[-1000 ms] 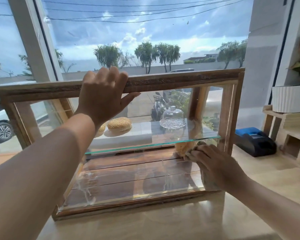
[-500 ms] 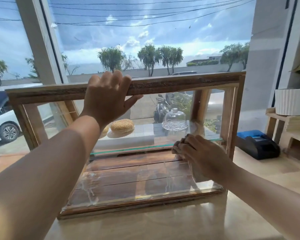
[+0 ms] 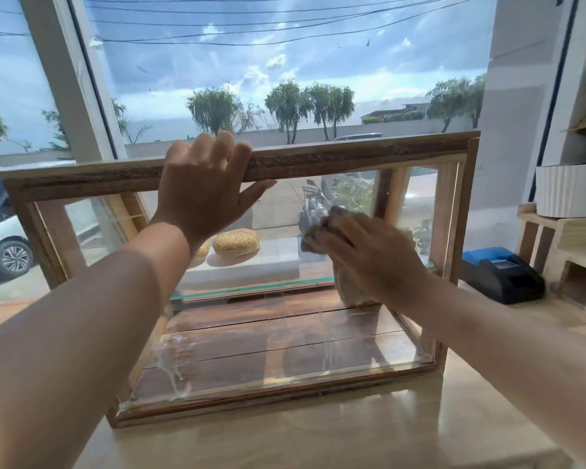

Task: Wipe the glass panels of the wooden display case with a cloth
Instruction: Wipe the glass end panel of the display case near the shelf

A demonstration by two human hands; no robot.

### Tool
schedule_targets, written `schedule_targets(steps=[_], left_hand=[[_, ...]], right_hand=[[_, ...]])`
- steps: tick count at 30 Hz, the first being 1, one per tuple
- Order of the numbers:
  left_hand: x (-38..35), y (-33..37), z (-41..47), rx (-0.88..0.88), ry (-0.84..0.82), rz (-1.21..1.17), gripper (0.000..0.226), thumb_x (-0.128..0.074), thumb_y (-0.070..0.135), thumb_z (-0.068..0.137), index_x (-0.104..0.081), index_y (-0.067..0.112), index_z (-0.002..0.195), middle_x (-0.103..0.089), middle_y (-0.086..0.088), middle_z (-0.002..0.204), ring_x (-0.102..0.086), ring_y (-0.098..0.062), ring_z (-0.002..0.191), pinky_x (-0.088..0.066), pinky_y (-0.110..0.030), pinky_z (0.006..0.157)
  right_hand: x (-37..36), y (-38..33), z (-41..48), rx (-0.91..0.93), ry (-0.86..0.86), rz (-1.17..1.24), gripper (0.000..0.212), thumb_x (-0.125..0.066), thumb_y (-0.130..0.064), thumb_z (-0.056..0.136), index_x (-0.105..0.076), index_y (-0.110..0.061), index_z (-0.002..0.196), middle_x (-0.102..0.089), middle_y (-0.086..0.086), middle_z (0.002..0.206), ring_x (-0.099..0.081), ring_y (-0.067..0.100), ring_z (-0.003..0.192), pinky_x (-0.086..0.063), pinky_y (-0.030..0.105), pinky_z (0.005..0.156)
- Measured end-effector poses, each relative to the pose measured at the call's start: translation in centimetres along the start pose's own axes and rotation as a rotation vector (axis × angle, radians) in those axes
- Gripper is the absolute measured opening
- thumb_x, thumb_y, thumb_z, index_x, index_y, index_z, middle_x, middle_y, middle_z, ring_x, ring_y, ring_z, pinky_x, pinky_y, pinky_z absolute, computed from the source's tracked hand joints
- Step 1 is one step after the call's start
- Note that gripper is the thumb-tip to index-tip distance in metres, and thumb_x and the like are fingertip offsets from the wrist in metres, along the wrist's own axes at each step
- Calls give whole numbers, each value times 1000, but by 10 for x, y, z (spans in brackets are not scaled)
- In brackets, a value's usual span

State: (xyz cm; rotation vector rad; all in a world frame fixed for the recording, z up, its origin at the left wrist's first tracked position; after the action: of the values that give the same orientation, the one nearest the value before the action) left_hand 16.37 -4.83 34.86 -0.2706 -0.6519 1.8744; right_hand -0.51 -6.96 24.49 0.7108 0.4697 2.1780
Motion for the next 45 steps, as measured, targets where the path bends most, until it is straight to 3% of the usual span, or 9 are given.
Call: schedule_targets(steps=[4,10,14,16,23,27,33,40,45], left_hand=[[0,0,0,-7,1,-1,58,-31,61,104,-48,6,98,-50,-16,83,-49,-29,66,-32,-36,56],[1,-1,0,7,-1,-19,58,-31,62,104,-46,6,97,-49,-16,83,-49,-28,65,-36,-37,57],[-1,-1,-1,1,6,-8,59,-30,62,104,-50,7,99,-50,-15,83,-49,-28,66,-34,-36,57],[-1,0,0,-5,9,3,60,-30,63,104,-51,7,100,-51,-15,84,-50,-29,67,-32,-36,57],[-1,0,0,-1,25,-17,61,-29,63,104,-49,6,101,-51,-16,86,-49,-29,68,-32,-37,58],[-1,0,-2,24,23,-53,62,-27,63,104,-51,5,105,-52,-17,91,-50,-31,72,-38,-40,61],[-1,2,-4,193,10,-96,70,-26,72,98,-49,6,106,-53,-19,99,-50,-34,84,-37,-46,76],[5,16,-13,400,116,-108,78,-34,75,95,-55,1,109,-56,-20,106,-51,-35,97,-35,-52,99],[5,19,-14,410,177,-89,78,-35,75,95,-57,1,108,-57,-20,104,-53,-35,95,-39,-53,96]], right_hand=[[14,21,51,-113,148,-81,10,-65,-12,94,-68,-13,104,-66,7,101,-62,26,84,-55,40,62],[-18,-35,2,101,-118,28,25,-70,-6,86,-64,-10,109,-64,8,101,-63,26,90,-55,38,59],[16,8,56,-153,138,-22,13,-60,-19,99,-71,-12,102,-66,7,97,-63,25,79,-54,37,57],[19,5,69,-152,193,-27,29,-46,-23,106,-71,-11,96,-66,7,93,-62,26,76,-53,36,56],[-22,-50,10,-23,52,83,14,-73,-7,86,-67,-12,98,-63,8,92,-61,25,84,-53,36,56],[-36,-71,-35,21,-34,29,14,-51,-9,96,-60,-15,105,-62,6,99,-59,26,97,-53,35,61],[-36,-59,-63,47,-95,-21,23,-54,-5,86,-68,-19,98,-49,6,98,-46,24,98,-50,34,56],[-12,2,-127,-61,-240,-53,37,-76,-3,71,-59,-17,101,-58,13,93,-58,30,82,-52,38,51],[-14,14,-146,-415,-248,-49,40,-88,-5,66,-61,-8,95,-58,17,93,-61,35,75,-51,39,49]])
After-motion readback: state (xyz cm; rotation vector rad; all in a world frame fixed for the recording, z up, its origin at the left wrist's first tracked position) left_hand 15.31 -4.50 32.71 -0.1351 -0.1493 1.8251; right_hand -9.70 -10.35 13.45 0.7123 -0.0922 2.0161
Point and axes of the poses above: each hand's wrist, its own z-axis towards the middle knuckle, its own x-axis out of the back of the hand, y = z × x, the point moved 8 cm from there along z, towards the middle knuckle
